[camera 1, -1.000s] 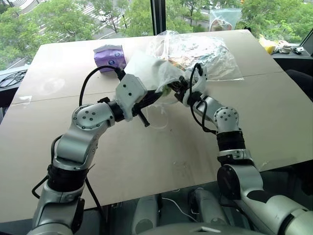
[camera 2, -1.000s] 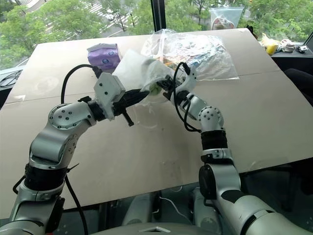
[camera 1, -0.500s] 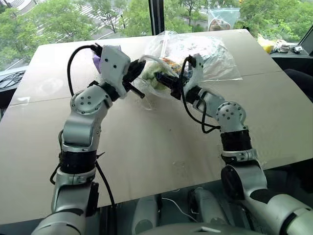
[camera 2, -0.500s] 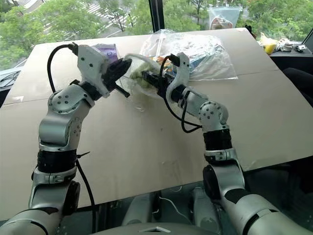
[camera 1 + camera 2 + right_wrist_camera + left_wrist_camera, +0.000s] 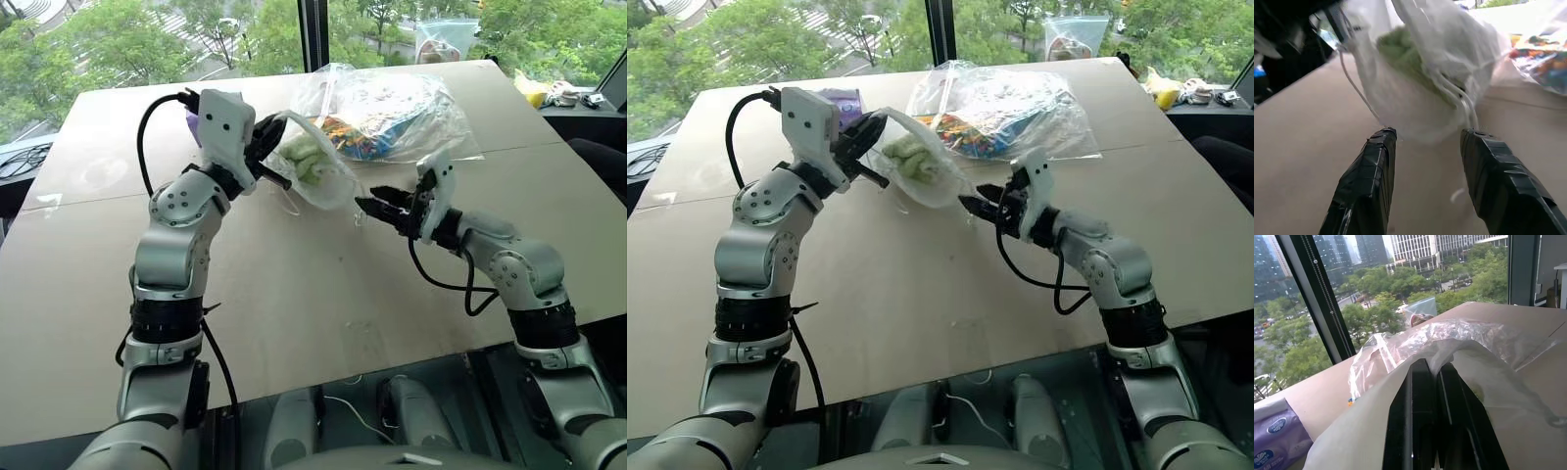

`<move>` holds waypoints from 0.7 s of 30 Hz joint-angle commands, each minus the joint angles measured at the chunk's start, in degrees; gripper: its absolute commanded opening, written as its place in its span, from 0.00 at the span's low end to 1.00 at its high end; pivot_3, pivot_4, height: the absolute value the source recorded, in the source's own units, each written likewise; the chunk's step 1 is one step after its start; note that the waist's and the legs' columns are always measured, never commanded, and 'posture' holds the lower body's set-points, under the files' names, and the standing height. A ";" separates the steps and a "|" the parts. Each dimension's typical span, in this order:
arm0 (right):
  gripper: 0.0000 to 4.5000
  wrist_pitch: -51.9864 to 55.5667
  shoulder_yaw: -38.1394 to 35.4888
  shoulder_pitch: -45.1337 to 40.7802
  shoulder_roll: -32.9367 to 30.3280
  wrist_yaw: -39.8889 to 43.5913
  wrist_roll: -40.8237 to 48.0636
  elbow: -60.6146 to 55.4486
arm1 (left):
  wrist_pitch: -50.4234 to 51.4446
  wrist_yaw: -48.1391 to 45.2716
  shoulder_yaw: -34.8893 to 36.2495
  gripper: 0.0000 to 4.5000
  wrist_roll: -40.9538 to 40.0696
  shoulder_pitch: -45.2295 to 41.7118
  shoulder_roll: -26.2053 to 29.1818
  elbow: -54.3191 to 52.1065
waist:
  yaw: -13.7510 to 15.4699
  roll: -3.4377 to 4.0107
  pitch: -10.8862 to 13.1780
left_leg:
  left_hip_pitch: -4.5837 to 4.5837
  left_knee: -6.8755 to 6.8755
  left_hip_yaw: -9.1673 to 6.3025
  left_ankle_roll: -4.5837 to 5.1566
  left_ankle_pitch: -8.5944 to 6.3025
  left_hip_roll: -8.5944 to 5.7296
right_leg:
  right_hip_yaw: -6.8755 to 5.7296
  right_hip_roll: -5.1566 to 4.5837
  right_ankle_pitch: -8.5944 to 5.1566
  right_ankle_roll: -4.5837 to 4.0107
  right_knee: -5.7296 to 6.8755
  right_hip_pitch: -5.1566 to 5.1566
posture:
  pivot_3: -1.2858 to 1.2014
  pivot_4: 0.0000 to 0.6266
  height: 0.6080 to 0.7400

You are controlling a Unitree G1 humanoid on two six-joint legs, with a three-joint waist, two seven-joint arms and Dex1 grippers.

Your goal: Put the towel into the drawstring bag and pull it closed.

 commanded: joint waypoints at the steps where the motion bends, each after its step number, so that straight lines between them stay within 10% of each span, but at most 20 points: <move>1: 0.50 -8.24 4.47 -1.29 0.30 -1.56 -10.31 4.62 | -0.49 0.36 0.91 0.00 -0.46 -1.42 0.06 -0.99 | 0.01 0.00 0.00 | 0.00 0.04 -0.01 0.00 0.00 0.00 | 0.00 0.01 0.00 0.00 0.04 0.00 | 0.52 0.24 1.00; 15: 0.50 -11.59 -1.63 -5.38 13.36 -3.82 -12.09 17.86 | -0.08 0.49 1.14 0.00 -0.11 -0.90 0.41 -1.68 | 0.17 -0.02 0.01 | -0.04 0.29 0.02 -0.01 0.00 0.01 | 0.04 -0.02 0.11 -0.16 0.19 0.02 | 0.52 0.24 1.00; 21: 0.01 -10.64 -2.91 -6.47 12.70 -2.53 -12.19 17.78 | 0.13 0.72 1.69 0.00 -0.30 -0.59 0.38 -1.15 | 0.12 -0.01 0.01 | -0.03 0.30 0.03 -0.01 0.00 0.01 | 0.05 -0.01 0.12 -0.17 0.21 0.02 | 0.52 0.24 1.00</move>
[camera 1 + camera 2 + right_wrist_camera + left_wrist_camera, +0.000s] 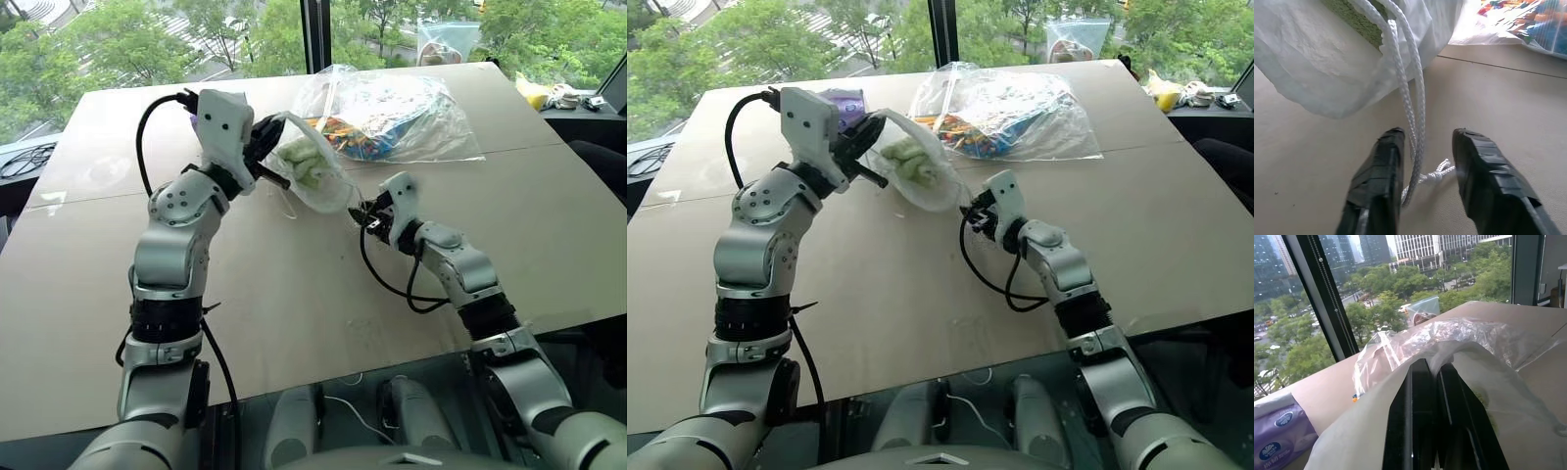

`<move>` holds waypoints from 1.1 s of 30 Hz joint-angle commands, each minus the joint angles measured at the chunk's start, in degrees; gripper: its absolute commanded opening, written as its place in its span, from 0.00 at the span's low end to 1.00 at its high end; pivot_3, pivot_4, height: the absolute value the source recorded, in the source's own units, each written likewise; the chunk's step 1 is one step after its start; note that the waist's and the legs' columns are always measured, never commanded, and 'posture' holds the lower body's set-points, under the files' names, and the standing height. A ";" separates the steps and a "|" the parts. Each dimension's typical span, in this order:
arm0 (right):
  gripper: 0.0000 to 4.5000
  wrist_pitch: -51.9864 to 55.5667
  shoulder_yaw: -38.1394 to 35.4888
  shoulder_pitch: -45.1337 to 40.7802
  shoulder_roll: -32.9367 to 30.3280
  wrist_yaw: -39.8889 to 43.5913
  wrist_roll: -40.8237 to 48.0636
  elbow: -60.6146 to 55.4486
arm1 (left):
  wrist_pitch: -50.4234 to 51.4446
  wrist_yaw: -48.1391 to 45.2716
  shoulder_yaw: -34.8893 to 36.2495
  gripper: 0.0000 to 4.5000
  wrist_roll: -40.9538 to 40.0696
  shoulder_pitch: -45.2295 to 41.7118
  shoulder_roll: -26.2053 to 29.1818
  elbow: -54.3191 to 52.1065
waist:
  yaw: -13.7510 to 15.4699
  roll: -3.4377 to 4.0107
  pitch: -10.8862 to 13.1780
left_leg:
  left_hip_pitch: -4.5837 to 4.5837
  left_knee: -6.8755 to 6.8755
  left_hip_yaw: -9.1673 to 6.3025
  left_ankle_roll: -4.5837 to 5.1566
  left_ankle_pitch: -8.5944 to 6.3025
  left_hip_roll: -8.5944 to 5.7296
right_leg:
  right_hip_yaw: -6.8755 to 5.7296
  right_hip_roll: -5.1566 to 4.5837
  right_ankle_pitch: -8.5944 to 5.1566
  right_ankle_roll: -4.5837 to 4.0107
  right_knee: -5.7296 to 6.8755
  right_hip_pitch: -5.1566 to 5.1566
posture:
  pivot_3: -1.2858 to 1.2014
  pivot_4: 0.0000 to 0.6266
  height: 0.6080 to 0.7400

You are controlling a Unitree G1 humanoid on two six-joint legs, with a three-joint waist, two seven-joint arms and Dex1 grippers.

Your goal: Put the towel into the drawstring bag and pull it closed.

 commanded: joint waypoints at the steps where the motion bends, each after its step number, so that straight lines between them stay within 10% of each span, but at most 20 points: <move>1: 0.01 -0.23 -2.68 -2.24 -0.74 0.83 0.44 -1.83 | -0.29 0.39 1.25 0.00 -0.50 -0.44 0.28 -1.16 | 0.00 0.00 0.00 | 0.00 0.00 0.00 0.00 0.00 0.00 | 0.00 0.00 0.00 0.00 0.00 0.00 | 0.52 0.24 1.00; 8: 0.01 1.27 -6.07 -5.88 -0.53 -0.29 1.35 -2.61 | 0.09 -1.51 2.18 0.00 -3.67 1.63 -0.73 -0.72 | -0.15 0.00 0.00 | 0.01 0.00 0.01 0.00 0.00 0.00 | 0.01 0.00 0.01 -0.01 0.02 0.00 | 0.52 0.24 1.00; 18: 0.00 5.70 -3.41 -6.79 0.70 0.68 0.33 -6.17 | -3.33 -1.55 2.24 0.97 -3.62 1.23 -0.57 0.16 | 0.01 0.00 0.00 | 0.00 0.01 0.00 0.00 0.00 0.00 | -0.01 -0.01 0.01 -0.01 0.04 0.00 | 0.52 0.24 1.00; 26: 0.00 7.22 -6.86 -7.29 1.33 -2.62 1.05 -5.11 | 12.10 -3.78 18.62 0.99 -27.29 10.41 3.76 -12.92 | -0.86 0.01 0.00 | 0.01 -0.02 -0.10 -0.01 0.00 0.05 | 0.03 0.00 0.01 -0.02 0.03 -0.03 | 0.52 0.24 1.00; 33: 0.00 7.24 -6.54 -7.01 2.50 -3.20 0.59 -4.44 | 11.84 -8.92 21.48 0.99 -24.80 28.22 11.44 -13.76 | -1.35 0.02 0.00 | 0.08 0.00 -0.14 -0.01 0.00 0.04 | 0.03 -0.04 0.00 -0.02 0.06 0.00 | 0.52 0.24 1.00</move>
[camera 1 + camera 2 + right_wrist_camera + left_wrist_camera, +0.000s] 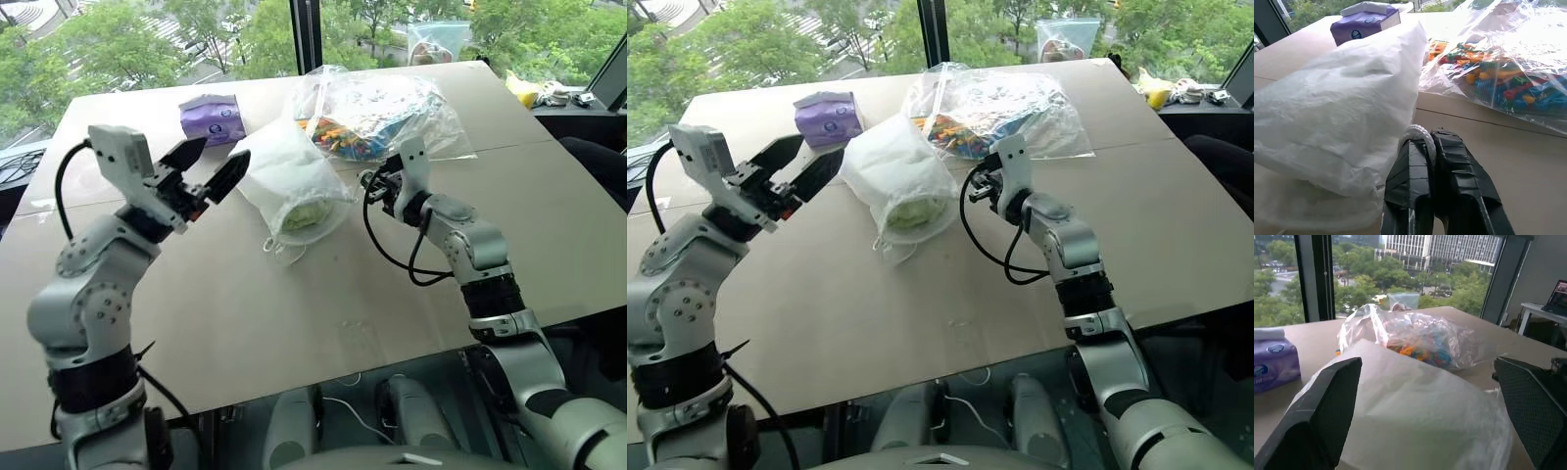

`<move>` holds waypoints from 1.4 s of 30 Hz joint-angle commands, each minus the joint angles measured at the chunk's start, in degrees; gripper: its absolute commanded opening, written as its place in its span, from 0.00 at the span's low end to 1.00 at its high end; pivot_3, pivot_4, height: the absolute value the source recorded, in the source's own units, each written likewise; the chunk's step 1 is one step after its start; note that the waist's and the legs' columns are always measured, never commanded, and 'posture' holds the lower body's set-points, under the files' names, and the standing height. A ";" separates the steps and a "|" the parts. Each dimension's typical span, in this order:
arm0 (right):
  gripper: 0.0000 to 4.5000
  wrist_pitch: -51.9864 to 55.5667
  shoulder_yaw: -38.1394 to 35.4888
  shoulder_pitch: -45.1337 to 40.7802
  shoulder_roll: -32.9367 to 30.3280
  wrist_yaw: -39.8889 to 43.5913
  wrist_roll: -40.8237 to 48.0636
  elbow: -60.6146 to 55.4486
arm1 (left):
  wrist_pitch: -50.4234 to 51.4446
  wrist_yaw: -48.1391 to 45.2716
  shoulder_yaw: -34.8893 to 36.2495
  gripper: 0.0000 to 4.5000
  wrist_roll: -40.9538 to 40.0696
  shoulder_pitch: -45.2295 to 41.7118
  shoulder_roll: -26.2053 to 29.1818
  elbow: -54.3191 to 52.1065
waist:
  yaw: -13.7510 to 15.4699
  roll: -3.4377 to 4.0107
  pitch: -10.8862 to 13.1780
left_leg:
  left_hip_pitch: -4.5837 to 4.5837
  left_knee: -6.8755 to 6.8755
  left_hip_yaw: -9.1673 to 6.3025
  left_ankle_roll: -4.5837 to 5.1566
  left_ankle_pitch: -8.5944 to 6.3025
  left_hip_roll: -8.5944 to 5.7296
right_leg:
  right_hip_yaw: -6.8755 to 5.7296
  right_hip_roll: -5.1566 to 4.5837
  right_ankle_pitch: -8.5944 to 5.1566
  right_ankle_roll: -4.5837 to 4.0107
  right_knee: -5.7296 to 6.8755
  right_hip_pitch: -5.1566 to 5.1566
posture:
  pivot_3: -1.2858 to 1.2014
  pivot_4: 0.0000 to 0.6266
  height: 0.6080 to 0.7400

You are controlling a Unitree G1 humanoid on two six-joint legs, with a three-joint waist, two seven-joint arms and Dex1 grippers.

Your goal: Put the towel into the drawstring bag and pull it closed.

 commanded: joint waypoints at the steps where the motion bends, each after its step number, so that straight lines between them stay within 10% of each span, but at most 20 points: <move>1: 0.00 -0.41 -0.10 -0.93 0.73 -0.11 0.01 -0.90 | -3.17 -2.78 0.39 0.99 3.23 4.94 2.46 -0.63 | 0.13 -0.02 -0.01 | -0.01 0.02 0.01 0.00 0.00 0.00 | -0.03 0.00 0.00 0.00 0.00 0.01 | 0.52 0.24 1.00; 8: 0.00 -1.04 -0.14 -1.52 1.60 -0.09 -0.47 0.10 | -16.56 -7.72 -12.25 0.99 19.06 11.60 5.65 6.55 | 0.34 0.01 0.00 | -0.02 -0.04 0.02 -0.03 -0.02 0.00 | -0.07 -0.15 -0.14 -0.26 -0.03 -0.02 | 0.52 0.24 1.00; 20: 0.00 -0.36 -0.90 -0.76 1.51 -0.79 -0.81 -1.70 | -37.19 -10.70 -26.57 0.99 34.11 -5.32 2.75 28.73 | 0.34 0.02 0.01 | -0.06 -0.09 0.17 -0.01 -0.01 -0.03 | -0.12 -0.19 -0.09 -0.18 -0.04 -0.07 | 0.52 0.24 1.00; 32: 0.00 -0.01 -1.24 1.19 0.79 -2.58 -0.88 -4.18 | -44.23 -2.57 -21.92 0.01 37.16 -5.35 0.45 31.03 | -0.08 0.02 0.01 | -0.05 -0.10 0.24 0.00 -0.01 0.02 | -0.11 -0.17 0.00 -0.02 -0.04 -0.08 | 0.52 0.24 1.00; 42: 0.00 -12.02 -3.70 -3.83 0.64 -9.43 -5.83 4.66 | -43.82 30.95 -11.31 0.00 47.59 -8.73 -7.93 27.26 | 0.34 0.00 0.00 | -0.09 -0.05 0.25 0.01 0.00 -0.04 | -0.12 -0.20 0.02 0.01 -0.04 -0.06 | 0.52 0.24 1.00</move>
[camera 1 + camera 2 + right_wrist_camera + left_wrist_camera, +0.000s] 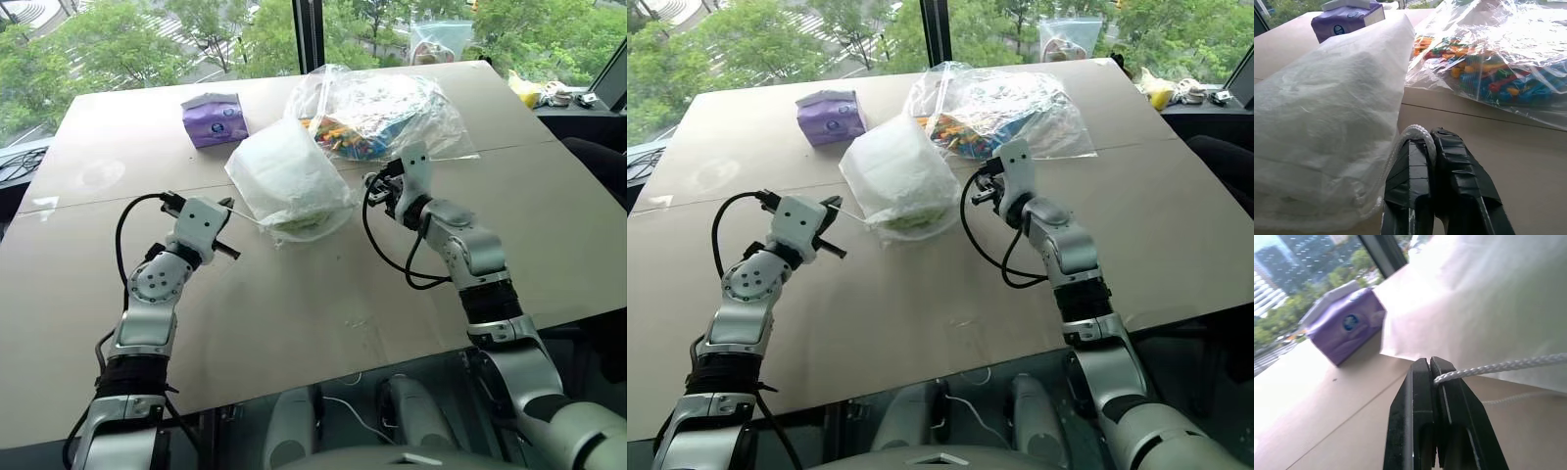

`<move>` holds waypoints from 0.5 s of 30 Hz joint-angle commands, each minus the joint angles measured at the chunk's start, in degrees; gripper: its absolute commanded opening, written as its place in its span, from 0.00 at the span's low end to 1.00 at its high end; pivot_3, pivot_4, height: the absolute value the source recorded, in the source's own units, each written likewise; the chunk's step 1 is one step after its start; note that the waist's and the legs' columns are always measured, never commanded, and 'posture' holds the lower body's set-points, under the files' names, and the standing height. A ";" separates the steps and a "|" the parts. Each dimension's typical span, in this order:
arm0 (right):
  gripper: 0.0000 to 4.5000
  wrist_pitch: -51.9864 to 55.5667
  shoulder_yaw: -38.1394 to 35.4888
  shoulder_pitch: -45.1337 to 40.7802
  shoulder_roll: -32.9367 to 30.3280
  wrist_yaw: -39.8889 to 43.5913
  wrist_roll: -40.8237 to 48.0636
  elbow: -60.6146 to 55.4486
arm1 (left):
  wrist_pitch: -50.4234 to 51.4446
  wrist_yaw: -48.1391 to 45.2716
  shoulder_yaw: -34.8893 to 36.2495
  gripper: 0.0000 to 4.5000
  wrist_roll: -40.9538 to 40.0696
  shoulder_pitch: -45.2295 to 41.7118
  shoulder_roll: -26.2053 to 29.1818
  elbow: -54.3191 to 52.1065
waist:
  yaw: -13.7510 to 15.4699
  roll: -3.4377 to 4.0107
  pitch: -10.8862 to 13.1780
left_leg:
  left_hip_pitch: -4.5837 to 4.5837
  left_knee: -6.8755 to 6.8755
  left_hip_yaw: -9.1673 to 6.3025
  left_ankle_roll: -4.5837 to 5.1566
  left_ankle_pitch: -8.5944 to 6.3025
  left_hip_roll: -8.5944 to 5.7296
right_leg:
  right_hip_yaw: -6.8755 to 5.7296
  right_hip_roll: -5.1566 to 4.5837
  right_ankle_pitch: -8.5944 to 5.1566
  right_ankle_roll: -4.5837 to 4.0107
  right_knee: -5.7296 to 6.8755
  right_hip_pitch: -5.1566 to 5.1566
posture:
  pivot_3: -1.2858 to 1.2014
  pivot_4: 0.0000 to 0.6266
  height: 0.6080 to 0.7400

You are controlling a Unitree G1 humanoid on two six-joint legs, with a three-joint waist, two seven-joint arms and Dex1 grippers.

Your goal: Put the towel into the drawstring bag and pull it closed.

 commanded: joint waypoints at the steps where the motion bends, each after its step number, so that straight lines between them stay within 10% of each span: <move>1: 0.00 -8.76 -2.86 -4.35 -0.30 -5.23 -2.89 3.32 | 1.81 13.11 4.93 0.00 5.05 -1.70 -1.50 -4.58 | -0.02 0.01 0.00 | 0.02 0.00 0.03 0.00 0.00 0.00 | 0.01 0.00 0.00 0.00 0.00 0.00 | 0.52 0.24 1.00; 9: 0.00 -19.49 -11.34 -10.66 -0.68 -22.89 -5.25 14.77 | 11.46 28.84 9.95 0.00 14.69 -1.51 -1.76 -9.75 | -0.13 0.00 0.00 | 0.02 -0.05 0.06 -0.01 0.00 0.01 | 0.01 0.02 0.00 -0.01 0.00 -0.01 | 0.52 0.24 1.00; 15: 0.00 -18.84 -18.85 -11.83 -1.31 -33.31 -1.40 18.32 | 21.12 36.59 20.30 0.00 7.24 -5.62 -4.71 -4.14 | -0.11 0.00 0.00 | 0.02 -0.03 0.06 -0.01 0.00 0.03 | 0.00 0.00 0.01 0.00 0.02 0.00 | 0.52 0.24 1.00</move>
